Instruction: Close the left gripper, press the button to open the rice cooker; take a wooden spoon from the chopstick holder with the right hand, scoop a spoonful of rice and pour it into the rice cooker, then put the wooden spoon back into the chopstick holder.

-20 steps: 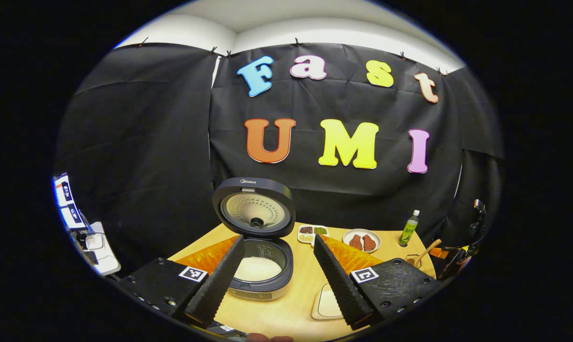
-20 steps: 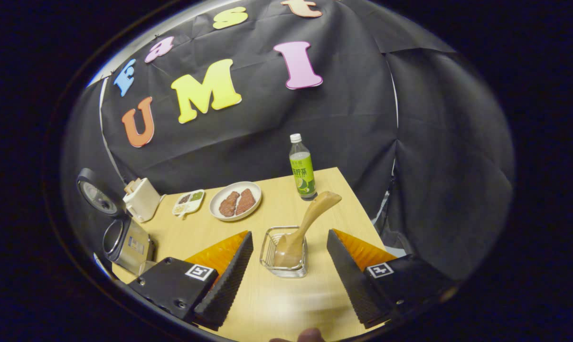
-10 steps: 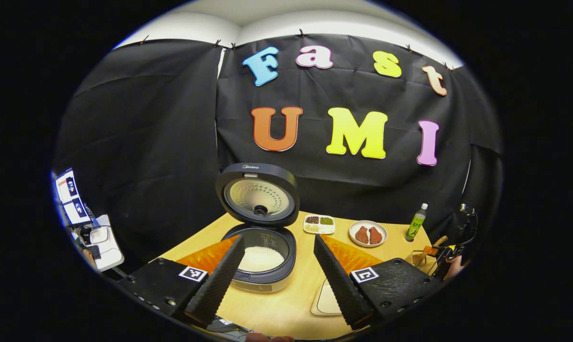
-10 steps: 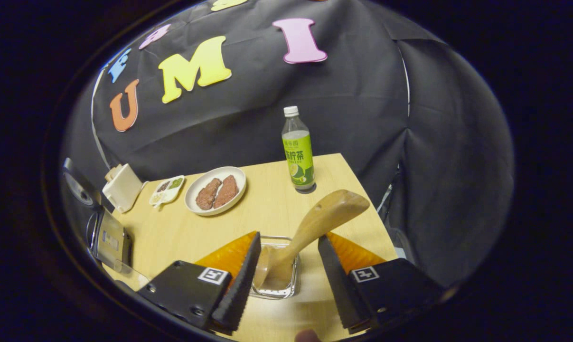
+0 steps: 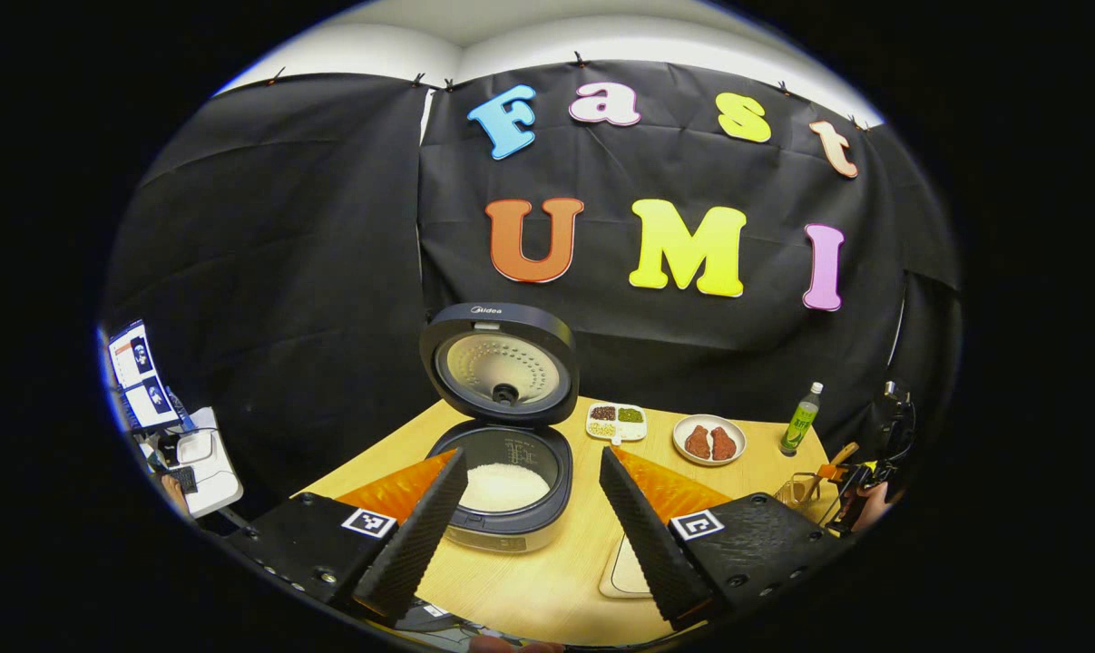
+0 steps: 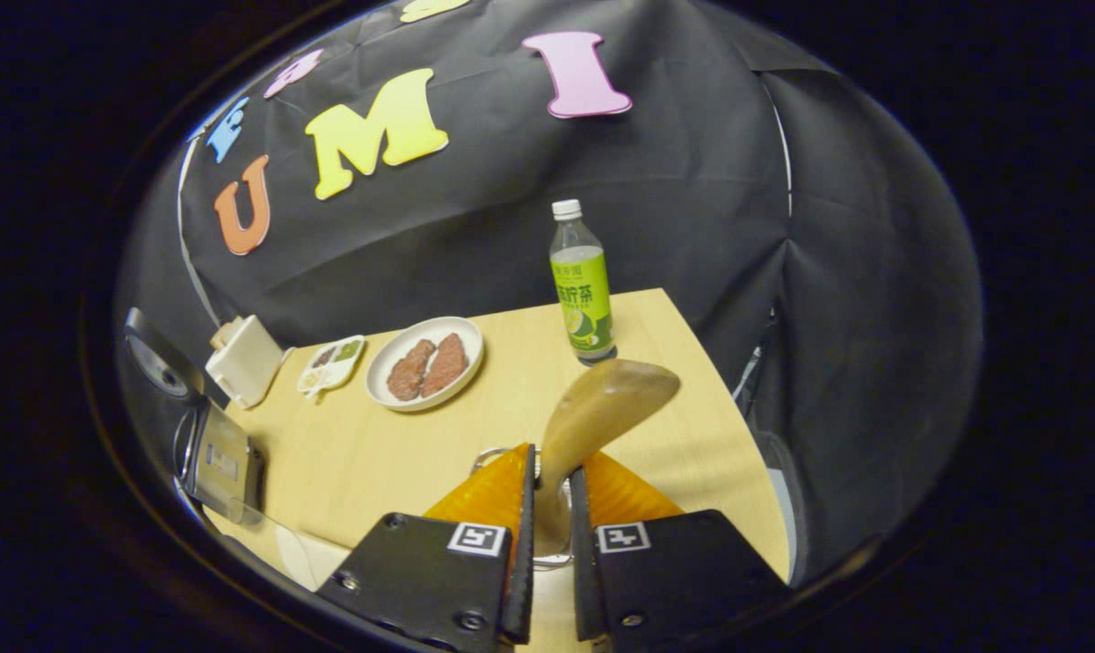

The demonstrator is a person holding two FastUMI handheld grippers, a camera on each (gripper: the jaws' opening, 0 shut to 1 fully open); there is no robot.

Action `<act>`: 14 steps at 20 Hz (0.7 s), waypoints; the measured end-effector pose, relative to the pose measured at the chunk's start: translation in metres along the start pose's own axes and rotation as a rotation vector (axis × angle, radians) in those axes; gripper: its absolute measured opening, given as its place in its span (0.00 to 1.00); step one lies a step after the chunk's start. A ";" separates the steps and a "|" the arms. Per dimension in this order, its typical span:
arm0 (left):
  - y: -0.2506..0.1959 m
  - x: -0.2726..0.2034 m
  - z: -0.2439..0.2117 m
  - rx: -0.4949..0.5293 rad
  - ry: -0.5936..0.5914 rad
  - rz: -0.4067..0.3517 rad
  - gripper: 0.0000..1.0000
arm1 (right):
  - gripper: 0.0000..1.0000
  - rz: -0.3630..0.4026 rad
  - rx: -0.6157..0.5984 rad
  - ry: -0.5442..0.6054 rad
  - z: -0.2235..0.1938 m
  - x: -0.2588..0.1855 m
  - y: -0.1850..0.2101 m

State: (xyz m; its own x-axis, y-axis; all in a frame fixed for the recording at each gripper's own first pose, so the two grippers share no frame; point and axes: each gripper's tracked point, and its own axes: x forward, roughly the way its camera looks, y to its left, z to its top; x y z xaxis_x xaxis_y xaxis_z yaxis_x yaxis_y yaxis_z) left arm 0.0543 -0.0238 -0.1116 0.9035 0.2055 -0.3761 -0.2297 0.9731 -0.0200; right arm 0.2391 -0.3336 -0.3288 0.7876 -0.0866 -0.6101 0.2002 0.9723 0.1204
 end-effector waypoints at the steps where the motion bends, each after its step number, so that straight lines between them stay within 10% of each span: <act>1: 0.000 -0.001 -0.001 -0.005 0.003 0.003 0.95 | 0.20 -0.009 -0.004 0.005 -0.001 0.002 -0.002; 14: 0.028 -0.022 0.017 -0.039 -0.104 -0.018 0.95 | 0.10 -0.025 -0.105 -0.142 0.060 -0.082 0.048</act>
State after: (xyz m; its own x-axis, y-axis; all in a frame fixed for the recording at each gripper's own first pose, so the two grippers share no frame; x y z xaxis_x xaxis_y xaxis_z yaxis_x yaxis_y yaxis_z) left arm 0.0344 0.0010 -0.0883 0.9399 0.1995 -0.2773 -0.2248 0.9724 -0.0624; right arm 0.2192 -0.2925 -0.2255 0.8591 -0.1331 -0.4941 0.1644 0.9862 0.0202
